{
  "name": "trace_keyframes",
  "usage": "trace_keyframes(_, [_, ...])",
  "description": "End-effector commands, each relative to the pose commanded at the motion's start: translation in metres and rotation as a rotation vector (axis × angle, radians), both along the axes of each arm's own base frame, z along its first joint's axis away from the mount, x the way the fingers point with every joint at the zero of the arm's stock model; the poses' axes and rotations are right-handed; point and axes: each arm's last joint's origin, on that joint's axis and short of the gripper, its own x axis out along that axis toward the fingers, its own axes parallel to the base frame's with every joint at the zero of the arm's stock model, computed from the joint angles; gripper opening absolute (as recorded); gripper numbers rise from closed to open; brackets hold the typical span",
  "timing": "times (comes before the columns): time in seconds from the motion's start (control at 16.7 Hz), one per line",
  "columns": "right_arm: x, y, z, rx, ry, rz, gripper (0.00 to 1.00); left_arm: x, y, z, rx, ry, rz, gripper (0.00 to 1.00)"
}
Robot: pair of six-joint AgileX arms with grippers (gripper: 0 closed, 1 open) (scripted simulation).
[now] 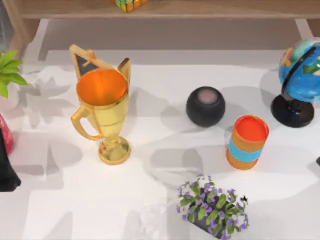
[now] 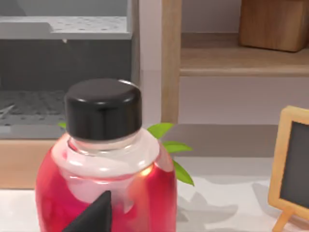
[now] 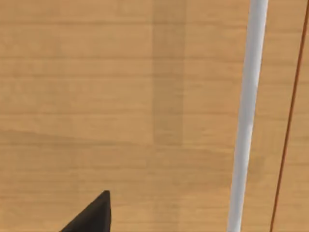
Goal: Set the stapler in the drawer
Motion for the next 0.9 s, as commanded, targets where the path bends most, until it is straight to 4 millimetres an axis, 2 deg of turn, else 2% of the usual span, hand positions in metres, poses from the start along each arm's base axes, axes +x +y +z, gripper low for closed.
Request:
trace_keyframes(0.24, [0.016, -0.001, 0.0, 0.0, 0.0, 0.0, 1.0, 0.0, 0.0, 0.0, 0.0, 0.0, 0.0, 1.0])
trace_keyframes(0.48, [0.018, -0.001, 0.0, 0.0, 0.0, 0.0, 1.0, 0.0, 0.0, 0.0, 0.0, 0.0, 0.0, 1.0])
trace_keyframes(0.9, [0.018, -0.001, 0.0, 0.0, 0.0, 0.0, 0.47, 0.0, 0.0, 0.0, 0.0, 0.0, 0.0, 1.0])
